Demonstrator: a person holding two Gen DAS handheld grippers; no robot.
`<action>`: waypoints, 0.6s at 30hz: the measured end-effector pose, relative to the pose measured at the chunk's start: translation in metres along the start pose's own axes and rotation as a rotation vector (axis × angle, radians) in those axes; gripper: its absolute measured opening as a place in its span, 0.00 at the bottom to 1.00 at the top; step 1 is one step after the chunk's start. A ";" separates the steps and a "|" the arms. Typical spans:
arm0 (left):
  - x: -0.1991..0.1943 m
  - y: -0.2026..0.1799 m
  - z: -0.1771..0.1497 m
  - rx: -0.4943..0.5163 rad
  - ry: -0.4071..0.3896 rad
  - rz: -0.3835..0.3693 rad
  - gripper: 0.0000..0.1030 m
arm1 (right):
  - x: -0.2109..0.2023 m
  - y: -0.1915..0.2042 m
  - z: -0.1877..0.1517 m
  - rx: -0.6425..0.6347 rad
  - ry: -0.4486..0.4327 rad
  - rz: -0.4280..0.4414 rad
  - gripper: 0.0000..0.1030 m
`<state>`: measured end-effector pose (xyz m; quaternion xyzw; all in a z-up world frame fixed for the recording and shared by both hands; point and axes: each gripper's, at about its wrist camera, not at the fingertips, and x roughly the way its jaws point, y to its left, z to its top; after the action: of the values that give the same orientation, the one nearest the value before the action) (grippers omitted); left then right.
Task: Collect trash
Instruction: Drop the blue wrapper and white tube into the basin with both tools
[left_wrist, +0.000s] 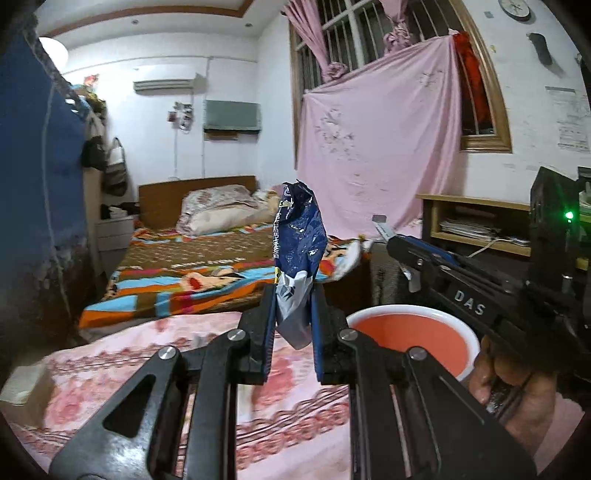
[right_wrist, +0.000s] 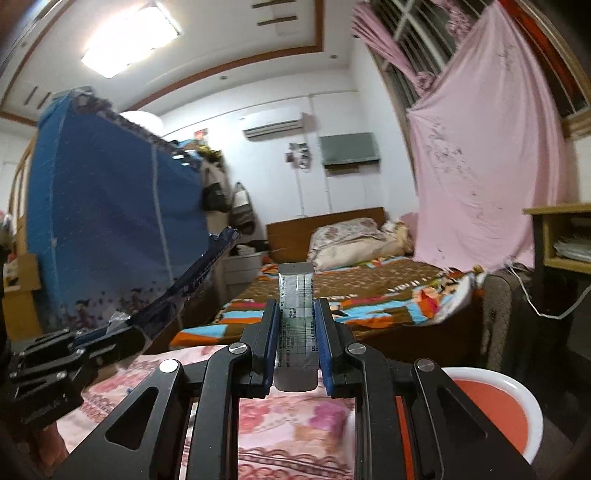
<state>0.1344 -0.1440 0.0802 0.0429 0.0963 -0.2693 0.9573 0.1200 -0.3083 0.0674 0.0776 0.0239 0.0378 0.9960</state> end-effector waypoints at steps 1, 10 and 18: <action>0.004 -0.003 0.000 -0.003 0.005 -0.013 0.02 | 0.000 -0.005 0.000 0.010 0.004 -0.013 0.17; 0.048 -0.031 -0.001 -0.048 0.115 -0.134 0.02 | 0.004 -0.046 -0.005 0.078 0.067 -0.142 0.18; 0.093 -0.045 -0.008 -0.161 0.262 -0.241 0.02 | 0.005 -0.068 -0.009 0.133 0.112 -0.224 0.19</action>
<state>0.1878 -0.2283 0.0520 -0.0108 0.2456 -0.3656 0.8977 0.1298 -0.3739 0.0477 0.1381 0.0903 -0.0710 0.9837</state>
